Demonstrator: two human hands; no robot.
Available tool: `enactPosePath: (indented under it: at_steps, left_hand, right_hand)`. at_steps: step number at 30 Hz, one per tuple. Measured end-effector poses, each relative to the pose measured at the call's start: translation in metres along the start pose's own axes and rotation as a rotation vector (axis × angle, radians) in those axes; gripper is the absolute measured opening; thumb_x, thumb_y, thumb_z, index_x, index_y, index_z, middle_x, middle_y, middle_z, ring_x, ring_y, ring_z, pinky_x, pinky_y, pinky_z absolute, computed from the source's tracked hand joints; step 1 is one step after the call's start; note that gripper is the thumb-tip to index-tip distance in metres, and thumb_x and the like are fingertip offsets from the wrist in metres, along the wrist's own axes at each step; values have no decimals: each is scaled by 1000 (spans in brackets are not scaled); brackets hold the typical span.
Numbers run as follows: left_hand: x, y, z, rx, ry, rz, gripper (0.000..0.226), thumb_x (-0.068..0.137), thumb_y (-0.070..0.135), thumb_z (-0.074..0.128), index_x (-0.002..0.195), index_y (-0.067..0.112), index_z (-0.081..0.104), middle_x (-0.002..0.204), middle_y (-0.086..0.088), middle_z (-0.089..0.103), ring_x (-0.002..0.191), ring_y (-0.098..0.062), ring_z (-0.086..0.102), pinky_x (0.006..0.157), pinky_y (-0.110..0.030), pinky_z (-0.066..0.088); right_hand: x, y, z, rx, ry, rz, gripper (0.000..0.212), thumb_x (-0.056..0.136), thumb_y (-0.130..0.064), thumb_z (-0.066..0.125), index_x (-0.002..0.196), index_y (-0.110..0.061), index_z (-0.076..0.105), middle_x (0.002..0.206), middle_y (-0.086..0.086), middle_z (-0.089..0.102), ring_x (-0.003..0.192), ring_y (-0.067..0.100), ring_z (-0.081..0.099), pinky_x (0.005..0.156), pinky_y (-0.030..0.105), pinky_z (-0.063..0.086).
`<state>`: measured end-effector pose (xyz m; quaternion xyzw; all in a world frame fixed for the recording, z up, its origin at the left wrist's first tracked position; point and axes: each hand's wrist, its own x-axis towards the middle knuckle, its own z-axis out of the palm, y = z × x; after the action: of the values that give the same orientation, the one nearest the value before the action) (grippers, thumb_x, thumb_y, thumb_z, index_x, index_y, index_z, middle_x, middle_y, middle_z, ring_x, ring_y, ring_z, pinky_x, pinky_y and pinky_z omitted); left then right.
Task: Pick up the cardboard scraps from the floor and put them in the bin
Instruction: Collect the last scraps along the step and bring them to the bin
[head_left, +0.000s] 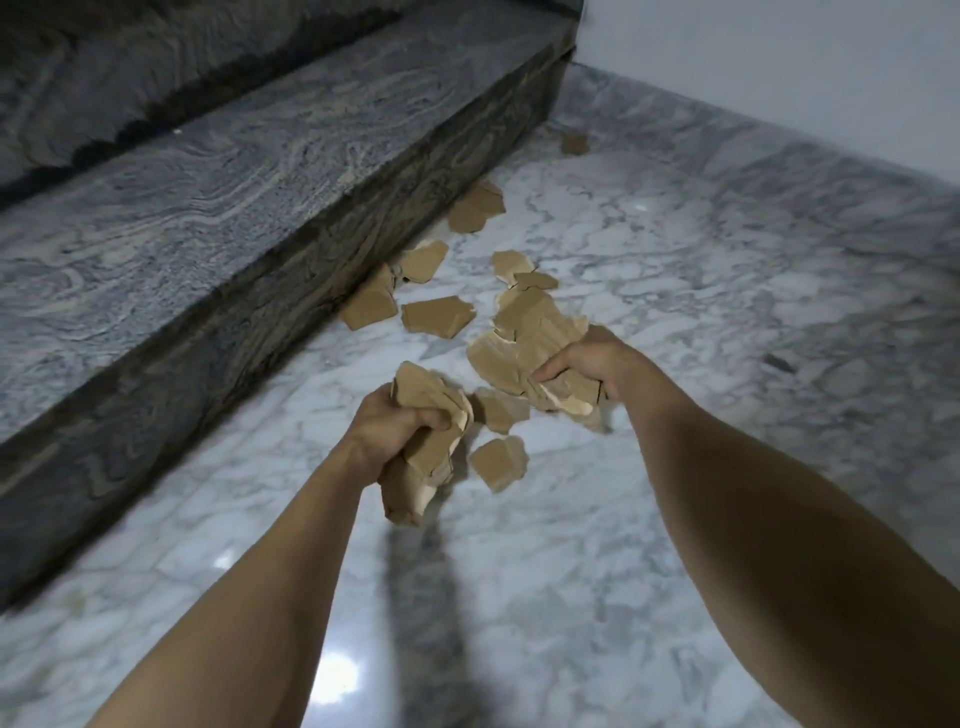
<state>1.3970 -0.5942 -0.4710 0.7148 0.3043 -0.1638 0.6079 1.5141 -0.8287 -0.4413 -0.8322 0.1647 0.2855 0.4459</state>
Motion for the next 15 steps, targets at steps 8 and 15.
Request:
enactPosePath:
  at_steps: [8,15]
  left_hand:
    - [-10,-26,-22,-61,2,-48,43,74,16,84,113,16,66,101,-6,76,87,-24,73,65,-28,55]
    - [-15,-21,14,301,-171,36,70,51,40,87,113,20,61,107,-1,74,96,-20,71,83,-37,58]
  right_hand:
    - [3,19,57,-333,31,72,130,62,-24,94,158,-12,8,160,12,30,144,35,34,109,48,42]
    - [-3,31,60,-475,121,12,104,59,-38,94,141,-13,35,152,10,17,140,31,21,103,43,41]
